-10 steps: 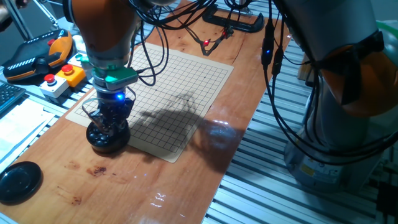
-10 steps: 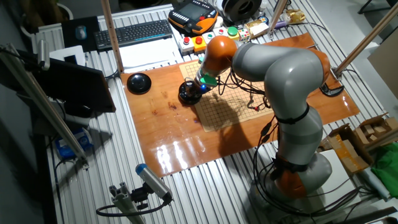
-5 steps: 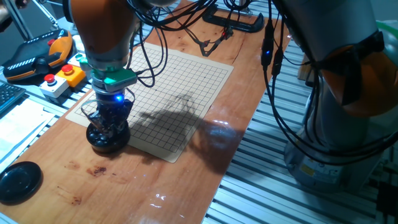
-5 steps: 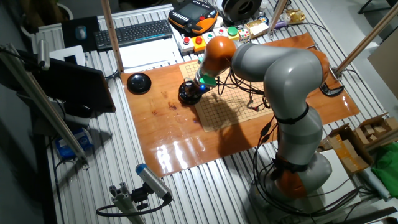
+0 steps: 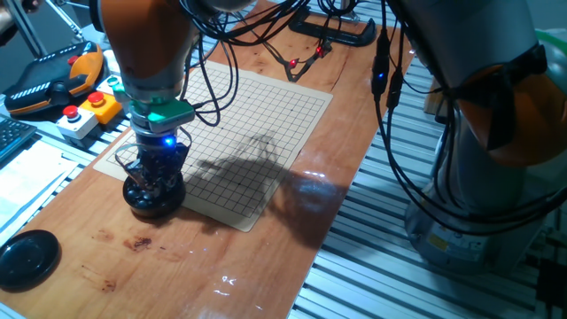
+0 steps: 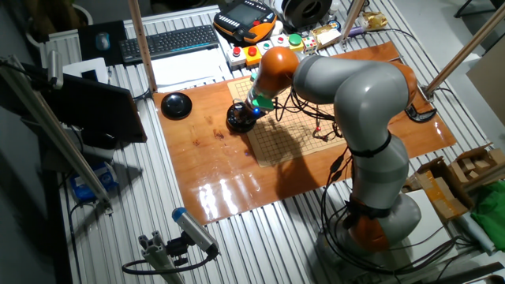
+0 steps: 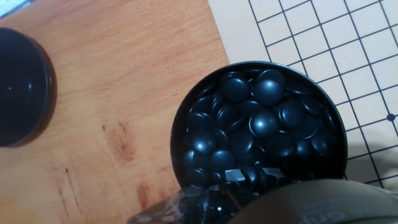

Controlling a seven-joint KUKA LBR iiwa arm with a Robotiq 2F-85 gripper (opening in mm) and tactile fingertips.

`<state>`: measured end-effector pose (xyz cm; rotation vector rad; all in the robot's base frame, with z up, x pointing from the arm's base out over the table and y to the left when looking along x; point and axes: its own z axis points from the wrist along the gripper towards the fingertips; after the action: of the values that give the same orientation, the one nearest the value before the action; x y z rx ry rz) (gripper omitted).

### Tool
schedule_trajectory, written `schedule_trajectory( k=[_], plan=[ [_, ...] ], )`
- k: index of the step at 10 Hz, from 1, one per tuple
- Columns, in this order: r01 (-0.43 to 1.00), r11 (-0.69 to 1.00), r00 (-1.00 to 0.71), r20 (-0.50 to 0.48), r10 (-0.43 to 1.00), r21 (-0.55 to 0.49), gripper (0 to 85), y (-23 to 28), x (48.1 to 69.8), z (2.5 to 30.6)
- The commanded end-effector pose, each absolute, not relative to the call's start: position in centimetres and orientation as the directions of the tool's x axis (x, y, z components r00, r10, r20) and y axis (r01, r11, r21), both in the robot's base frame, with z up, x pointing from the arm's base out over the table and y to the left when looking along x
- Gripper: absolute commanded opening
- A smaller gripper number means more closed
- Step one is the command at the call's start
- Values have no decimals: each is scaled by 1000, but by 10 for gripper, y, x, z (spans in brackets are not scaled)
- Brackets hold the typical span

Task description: Play the first move as black on the 3-4 point in the upper right corner of the Go board

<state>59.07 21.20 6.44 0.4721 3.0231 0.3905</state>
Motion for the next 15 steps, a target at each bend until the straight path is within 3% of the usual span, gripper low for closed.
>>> schedule_trajectory(
  k=[1,15],
  plan=[
    [292,921,-952,-17,307,257,253,212,591,64],
    [298,917,-949,-18,314,265,253,215,592,58]
  ],
)
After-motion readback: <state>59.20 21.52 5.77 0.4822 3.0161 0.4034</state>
